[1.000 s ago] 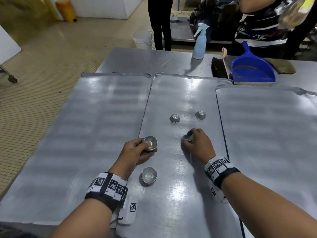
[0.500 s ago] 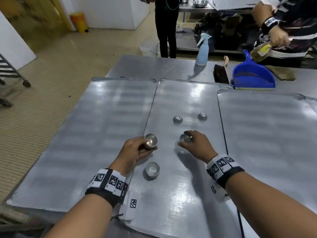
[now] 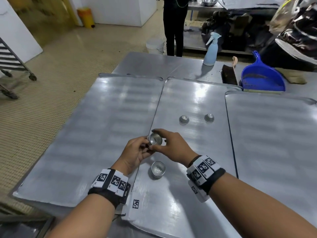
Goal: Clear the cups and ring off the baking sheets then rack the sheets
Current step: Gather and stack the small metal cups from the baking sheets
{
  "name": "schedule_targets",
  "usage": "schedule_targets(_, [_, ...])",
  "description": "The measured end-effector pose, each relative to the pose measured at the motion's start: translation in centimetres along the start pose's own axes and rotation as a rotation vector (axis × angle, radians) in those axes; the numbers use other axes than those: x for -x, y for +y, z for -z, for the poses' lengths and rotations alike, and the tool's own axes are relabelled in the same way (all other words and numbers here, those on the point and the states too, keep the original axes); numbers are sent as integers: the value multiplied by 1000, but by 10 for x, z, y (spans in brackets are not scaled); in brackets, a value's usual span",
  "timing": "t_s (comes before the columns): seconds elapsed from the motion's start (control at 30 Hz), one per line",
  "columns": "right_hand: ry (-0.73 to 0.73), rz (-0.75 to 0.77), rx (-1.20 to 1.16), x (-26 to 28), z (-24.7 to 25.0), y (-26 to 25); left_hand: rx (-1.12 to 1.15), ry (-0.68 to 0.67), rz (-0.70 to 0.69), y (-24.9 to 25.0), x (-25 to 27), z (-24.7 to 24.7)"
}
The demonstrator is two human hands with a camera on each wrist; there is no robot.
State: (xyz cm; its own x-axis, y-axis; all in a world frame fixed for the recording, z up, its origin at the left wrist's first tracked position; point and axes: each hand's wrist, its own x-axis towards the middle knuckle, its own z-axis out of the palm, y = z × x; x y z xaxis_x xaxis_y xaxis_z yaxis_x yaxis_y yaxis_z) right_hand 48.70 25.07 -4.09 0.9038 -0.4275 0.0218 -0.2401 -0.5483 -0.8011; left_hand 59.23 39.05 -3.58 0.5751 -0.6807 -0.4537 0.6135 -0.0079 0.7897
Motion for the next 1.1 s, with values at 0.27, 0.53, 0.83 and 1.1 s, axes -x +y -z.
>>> schedule_targets(0.27, [65,-82,3,-19,11,19,-47,-6,17,4,-16,7])
schedule_targets(0.53, [130,-415,373,-76,64,83,0,20,78,11,-43,6])
schedule_targets(0.83, [116,-452,430,-89,52,110,-9,19,100,15,-64,11])
schedule_targets(1.1, [328,-303,245,-53,34,103,3,-9,102,12,-62,6])
